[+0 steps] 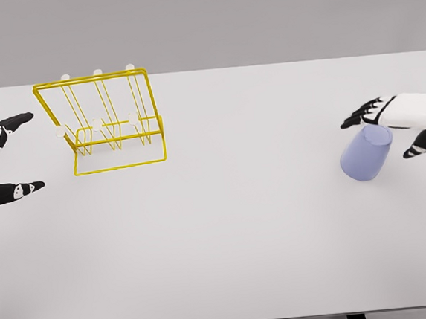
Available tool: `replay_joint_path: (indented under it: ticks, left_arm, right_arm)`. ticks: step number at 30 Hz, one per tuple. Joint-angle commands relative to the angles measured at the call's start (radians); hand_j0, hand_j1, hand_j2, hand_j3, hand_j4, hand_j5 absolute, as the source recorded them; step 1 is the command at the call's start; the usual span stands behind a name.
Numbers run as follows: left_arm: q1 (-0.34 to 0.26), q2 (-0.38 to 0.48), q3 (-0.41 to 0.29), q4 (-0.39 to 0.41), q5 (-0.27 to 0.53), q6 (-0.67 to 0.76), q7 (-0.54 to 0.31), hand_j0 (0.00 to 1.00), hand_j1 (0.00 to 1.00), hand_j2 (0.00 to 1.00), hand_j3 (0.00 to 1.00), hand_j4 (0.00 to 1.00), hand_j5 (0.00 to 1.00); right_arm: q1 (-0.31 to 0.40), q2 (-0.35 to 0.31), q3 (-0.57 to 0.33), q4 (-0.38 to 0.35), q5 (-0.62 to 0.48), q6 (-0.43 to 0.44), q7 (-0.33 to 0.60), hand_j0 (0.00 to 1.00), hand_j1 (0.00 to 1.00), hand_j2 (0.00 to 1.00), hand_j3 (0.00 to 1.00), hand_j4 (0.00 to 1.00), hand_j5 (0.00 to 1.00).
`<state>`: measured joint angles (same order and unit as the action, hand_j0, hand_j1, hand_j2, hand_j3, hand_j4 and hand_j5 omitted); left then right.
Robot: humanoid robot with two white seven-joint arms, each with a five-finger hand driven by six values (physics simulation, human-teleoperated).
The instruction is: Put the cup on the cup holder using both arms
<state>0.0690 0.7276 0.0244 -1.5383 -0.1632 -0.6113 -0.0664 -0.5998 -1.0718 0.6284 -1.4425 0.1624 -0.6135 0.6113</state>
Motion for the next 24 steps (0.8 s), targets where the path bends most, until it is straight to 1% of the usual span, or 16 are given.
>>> replay_joint_path:
  ticks: [1, 3, 9, 20, 21, 22, 23, 24]
  left_arm:
    - [0.000, 0.001, 0.000, -0.003, 0.007, 0.000, 0.000, 1.00, 1.00, 1.00, 1.00, 1.00, 1.00]
    - [0.000, 0.001, 0.000, -0.003, 0.007, 0.000, 0.000, 1.00, 1.00, 1.00, 1.00, 1.00, 1.00]
    - [0.000, 0.001, 0.000, -0.003, 0.008, 0.000, 0.000, 1.00, 1.00, 1.00, 1.00, 1.00, 1.00]
    - [0.000, 0.001, 0.000, -0.003, 0.008, 0.000, 0.000, 1.00, 1.00, 1.00, 1.00, 1.00, 1.00]
    - [0.000, 0.001, 0.000, -0.003, 0.008, 0.000, 0.000, 1.00, 1.00, 1.00, 1.00, 1.00, 1.00]
    - [0.000, 0.001, 0.000, -0.003, 0.008, 0.000, 0.002, 1.00, 1.00, 1.00, 1.00, 1.00, 1.00]
    - [0.000, 0.001, 0.000, -0.003, 0.008, 0.000, 0.000, 1.00, 1.00, 1.00, 1.00, 1.00, 1.00]
    - [0.000, 0.001, 0.000, -0.003, 0.008, 0.000, 0.002, 1.00, 1.00, 1.00, 1.00, 1.00, 1.00]
  right_arm:
    - [0.000, 0.010, 0.010, 0.016, 0.005, 0.003, 0.000, 1.00, 1.00, 1.00, 1.00, 1.00, 1.00]
    - [-0.002, 0.018, 0.011, 0.036, 0.011, 0.003, 0.000, 1.00, 1.00, 1.00, 1.00, 1.00, 1.00]
    - [-0.014, 0.035, 0.014, 0.056, 0.012, 0.003, 0.000, 1.00, 1.00, 1.00, 1.00, 1.00, 1.00]
    - [-0.020, 0.038, 0.047, 0.051, 0.012, 0.003, 0.000, 1.00, 1.00, 1.00, 1.00, 1.00, 1.00]
    - [-0.020, 0.038, 0.047, 0.051, 0.014, 0.003, 0.000, 0.98, 0.98, 0.98, 0.98, 0.98, 0.98]
    - [-0.020, 0.038, 0.047, 0.051, 0.012, 0.003, 0.000, 0.94, 0.94, 0.94, 0.94, 0.94, 0.94]
    - [-0.020, 0.038, 0.045, 0.050, 0.012, 0.003, 0.000, 0.86, 0.86, 0.86, 0.86, 0.86, 0.86]
    - [-0.020, 0.038, 0.047, 0.050, 0.012, 0.003, 0.000, 0.80, 0.80, 0.80, 0.80, 0.80, 0.80]
